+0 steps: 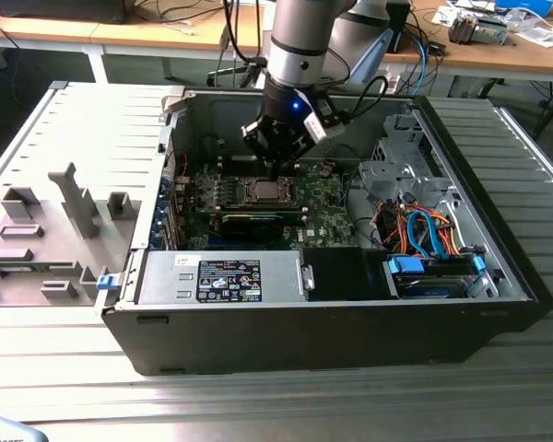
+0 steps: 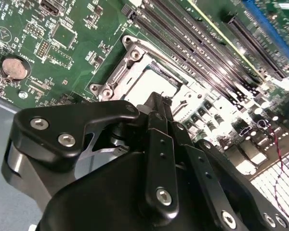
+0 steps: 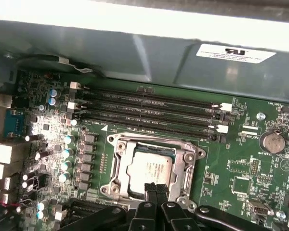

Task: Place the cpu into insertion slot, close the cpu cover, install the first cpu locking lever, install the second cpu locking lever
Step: 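Install the second cpu locking lever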

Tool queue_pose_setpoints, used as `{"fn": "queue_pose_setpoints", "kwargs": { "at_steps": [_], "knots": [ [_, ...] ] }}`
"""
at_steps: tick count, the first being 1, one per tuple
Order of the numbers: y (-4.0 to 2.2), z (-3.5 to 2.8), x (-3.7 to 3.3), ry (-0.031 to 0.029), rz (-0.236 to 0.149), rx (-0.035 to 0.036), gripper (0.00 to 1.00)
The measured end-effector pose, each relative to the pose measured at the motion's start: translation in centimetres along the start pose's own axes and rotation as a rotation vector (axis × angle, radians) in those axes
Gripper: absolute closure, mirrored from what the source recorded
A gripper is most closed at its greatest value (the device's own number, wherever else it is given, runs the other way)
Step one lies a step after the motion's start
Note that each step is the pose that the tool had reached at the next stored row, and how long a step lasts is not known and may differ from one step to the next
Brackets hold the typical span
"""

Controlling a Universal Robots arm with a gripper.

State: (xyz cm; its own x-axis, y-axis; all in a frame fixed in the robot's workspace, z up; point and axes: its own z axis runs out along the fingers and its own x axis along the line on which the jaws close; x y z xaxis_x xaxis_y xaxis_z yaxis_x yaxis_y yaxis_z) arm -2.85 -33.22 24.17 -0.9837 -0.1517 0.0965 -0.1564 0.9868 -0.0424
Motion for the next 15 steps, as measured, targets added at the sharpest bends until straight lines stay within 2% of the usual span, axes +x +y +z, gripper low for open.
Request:
{"fn": "queue_pose_setpoints", "kwargs": {
  "at_steps": [1, 6, 15],
  "knots": [
    [0.02, -0.57, 0.04, 0.0010, 0.001, 0.0051, 0.89],
    [-0.05, -2.34, 0.21, 0.0011, 0.001, 0.0055, 0.89],
    [-0.05, -2.50, 0.22, 0.0013, 0.006, 0.0050, 0.89]
  ]
}}
